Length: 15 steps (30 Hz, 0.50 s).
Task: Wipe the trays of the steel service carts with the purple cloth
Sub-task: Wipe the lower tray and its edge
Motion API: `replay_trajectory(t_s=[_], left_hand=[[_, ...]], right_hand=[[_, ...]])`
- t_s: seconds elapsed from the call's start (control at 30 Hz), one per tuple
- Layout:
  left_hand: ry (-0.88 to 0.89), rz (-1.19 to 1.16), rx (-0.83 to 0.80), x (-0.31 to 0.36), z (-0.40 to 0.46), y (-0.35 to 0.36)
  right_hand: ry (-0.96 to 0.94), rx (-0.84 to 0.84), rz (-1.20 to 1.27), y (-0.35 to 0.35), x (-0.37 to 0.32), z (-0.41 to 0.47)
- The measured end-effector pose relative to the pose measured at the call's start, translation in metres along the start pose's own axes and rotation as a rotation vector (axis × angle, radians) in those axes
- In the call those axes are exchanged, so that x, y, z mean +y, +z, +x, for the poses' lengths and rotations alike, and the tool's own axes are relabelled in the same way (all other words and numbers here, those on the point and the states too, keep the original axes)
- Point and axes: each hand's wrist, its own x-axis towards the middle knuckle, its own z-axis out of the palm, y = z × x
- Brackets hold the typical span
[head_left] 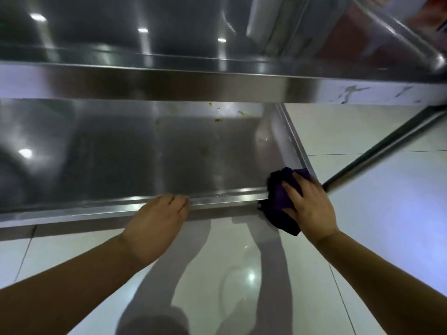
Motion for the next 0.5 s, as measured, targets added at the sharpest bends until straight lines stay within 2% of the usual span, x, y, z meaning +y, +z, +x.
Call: replay_trajectory(t_s=[0.2,0.4,0.5], left_hand=[[-0.191,-0.054,0.026,0.012,-0.014,0.024],[-0.170,-0.127,0.144,0.012,-0.019,0.037],[-0.147,-0.153,0.136,0.002,-0.022,0.038]], right_hand=[[0.228,0.053,0.162,0.003,-0.057,0.001],[-0.001,-0.126,0.303,0.000,-0.175,0.042],[-0.060,-0.192,0.341,0.001,-0.187,0.049]])
